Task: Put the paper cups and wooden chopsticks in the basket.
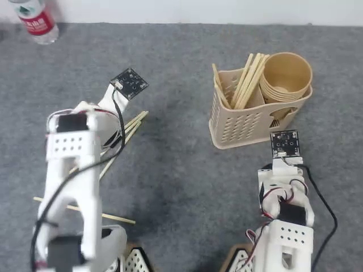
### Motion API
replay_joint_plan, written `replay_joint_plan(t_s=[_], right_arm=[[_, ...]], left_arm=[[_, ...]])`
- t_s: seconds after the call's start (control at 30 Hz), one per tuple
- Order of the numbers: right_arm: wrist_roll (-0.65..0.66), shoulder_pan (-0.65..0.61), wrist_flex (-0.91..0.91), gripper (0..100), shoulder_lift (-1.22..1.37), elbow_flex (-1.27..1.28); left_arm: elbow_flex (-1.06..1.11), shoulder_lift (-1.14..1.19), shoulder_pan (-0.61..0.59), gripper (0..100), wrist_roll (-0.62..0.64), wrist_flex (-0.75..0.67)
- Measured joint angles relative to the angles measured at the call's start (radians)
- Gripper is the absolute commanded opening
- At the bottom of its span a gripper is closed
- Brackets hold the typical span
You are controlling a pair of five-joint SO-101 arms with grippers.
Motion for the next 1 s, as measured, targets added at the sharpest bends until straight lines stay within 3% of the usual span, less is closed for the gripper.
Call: replay_joint_plan(t_s=[0.27, 0.47, 0.63, 0.83, 1.0], right_arm=[[0.0, 0.0, 0.0, 9.7, 0.0, 0.0], [0.0, 0.0, 0.0, 9.7, 0.0, 0.0], [0.0, 0.0, 0.0, 9.7, 0.0, 0.0], [0.0, 0.0, 0.0, 9.7, 0.0, 0.0], [0.0, 0.0, 0.0, 9.7, 0.0, 0.0]], left_arm=[[-0.005, 0.288, -0.101, 18, -0.155, -0.192], [-0.011, 0.427, -0.12, 18, -0.169, -0.348], [-0.069, 0.52, -0.118, 18, -0.169, -0.368], [-0.301, 0.689, -0.118, 18, -0.163, -0.166], [-0.542, 0.868, -0.127, 11, -0.167, 0.003]])
